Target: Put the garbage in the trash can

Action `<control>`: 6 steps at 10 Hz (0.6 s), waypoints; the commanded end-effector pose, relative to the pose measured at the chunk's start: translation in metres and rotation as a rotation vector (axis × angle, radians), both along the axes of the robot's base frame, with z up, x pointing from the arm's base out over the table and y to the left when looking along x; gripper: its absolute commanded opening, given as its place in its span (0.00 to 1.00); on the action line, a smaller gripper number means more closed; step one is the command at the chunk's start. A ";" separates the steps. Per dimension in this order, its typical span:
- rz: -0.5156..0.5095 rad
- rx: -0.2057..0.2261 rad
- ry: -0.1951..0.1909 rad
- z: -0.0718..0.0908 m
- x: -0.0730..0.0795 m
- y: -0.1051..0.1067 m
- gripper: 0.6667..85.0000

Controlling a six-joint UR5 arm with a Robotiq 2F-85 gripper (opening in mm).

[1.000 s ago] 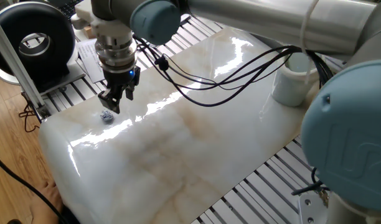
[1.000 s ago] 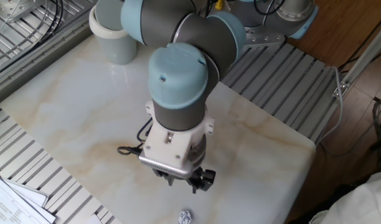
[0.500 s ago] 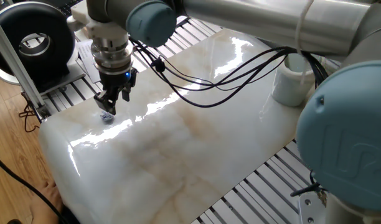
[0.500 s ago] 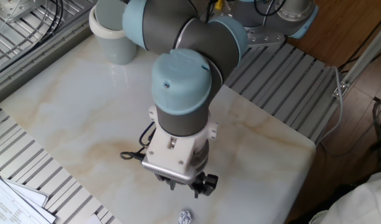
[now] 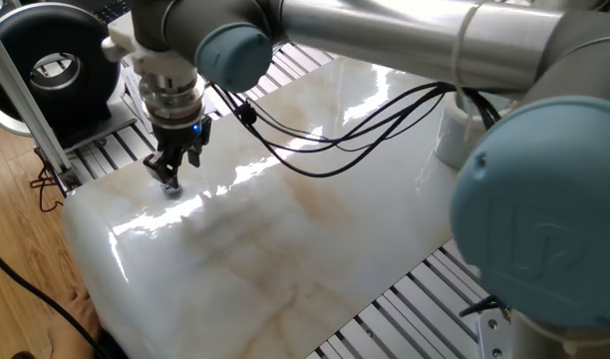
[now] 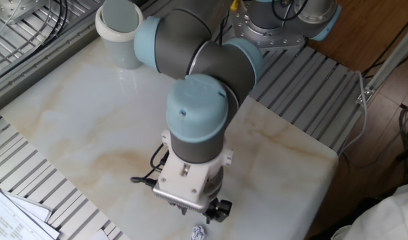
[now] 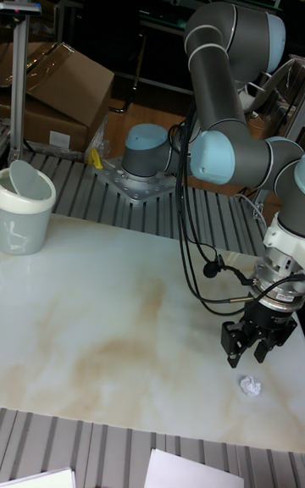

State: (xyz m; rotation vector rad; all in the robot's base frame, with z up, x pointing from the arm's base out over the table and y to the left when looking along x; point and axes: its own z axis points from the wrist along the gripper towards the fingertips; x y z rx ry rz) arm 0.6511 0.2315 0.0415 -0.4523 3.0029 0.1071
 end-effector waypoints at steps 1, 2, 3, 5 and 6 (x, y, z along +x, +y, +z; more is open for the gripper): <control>-0.040 0.012 0.028 -0.004 -0.004 0.005 0.62; -0.048 0.013 0.026 -0.009 0.003 0.010 0.62; -0.051 0.009 0.018 -0.015 0.011 0.014 0.62; -0.053 0.011 0.003 -0.020 0.021 0.023 0.62; -0.054 0.005 0.003 -0.020 0.023 0.025 0.62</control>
